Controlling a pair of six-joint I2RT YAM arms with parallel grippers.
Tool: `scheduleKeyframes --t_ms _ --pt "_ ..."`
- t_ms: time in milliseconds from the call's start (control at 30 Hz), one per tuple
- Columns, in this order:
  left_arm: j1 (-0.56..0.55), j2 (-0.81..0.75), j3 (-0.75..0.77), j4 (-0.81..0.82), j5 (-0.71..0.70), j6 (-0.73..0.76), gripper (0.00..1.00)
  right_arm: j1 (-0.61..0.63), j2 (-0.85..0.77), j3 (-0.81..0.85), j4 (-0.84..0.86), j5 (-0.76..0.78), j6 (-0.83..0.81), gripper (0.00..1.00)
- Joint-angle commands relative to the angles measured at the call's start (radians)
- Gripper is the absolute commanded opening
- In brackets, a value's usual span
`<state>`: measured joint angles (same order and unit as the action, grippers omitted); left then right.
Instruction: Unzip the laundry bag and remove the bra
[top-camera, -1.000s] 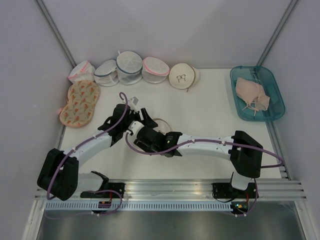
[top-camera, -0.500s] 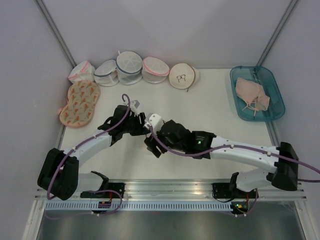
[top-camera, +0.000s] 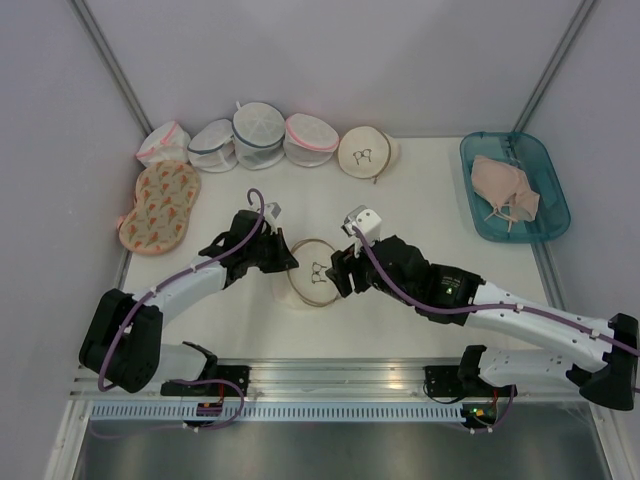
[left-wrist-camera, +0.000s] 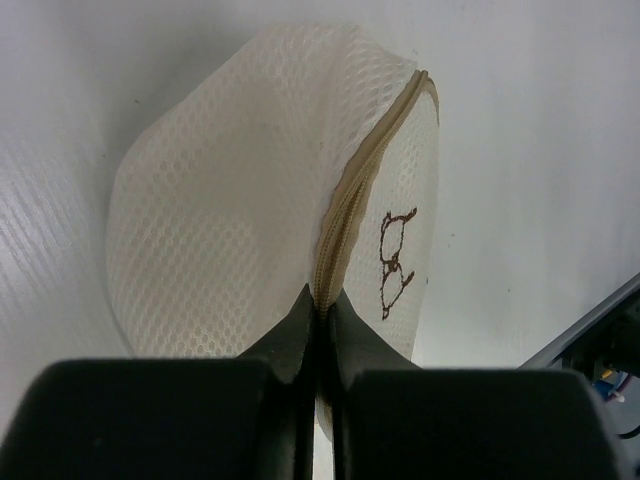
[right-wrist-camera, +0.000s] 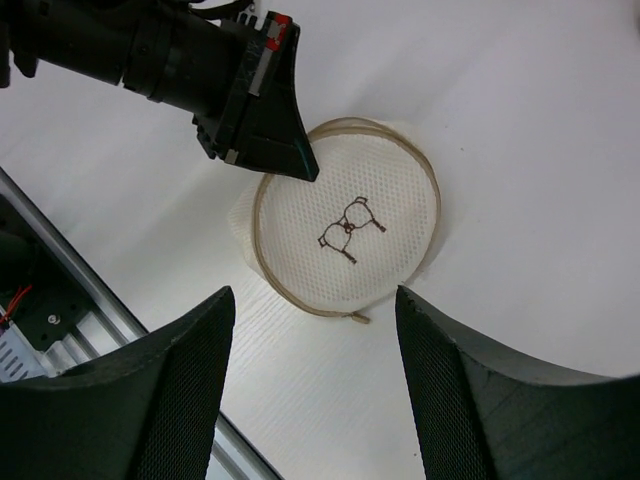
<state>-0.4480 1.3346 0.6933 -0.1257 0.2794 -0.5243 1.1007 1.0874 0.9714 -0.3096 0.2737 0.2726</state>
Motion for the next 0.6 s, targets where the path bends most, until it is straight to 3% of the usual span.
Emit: scheduleKeyframes --t_ms 0,567 --pt "0.000 0.006 0.037 -0.012 -0.042 0.004 0.02 -0.018 -0.032 -0.014 0.007 0.032 0.031 0.70" --pt "0.000 0.014 0.022 -0.018 -0.049 -0.014 0.02 -0.088 -0.026 -0.048 0.021 -0.001 0.059 0.69"
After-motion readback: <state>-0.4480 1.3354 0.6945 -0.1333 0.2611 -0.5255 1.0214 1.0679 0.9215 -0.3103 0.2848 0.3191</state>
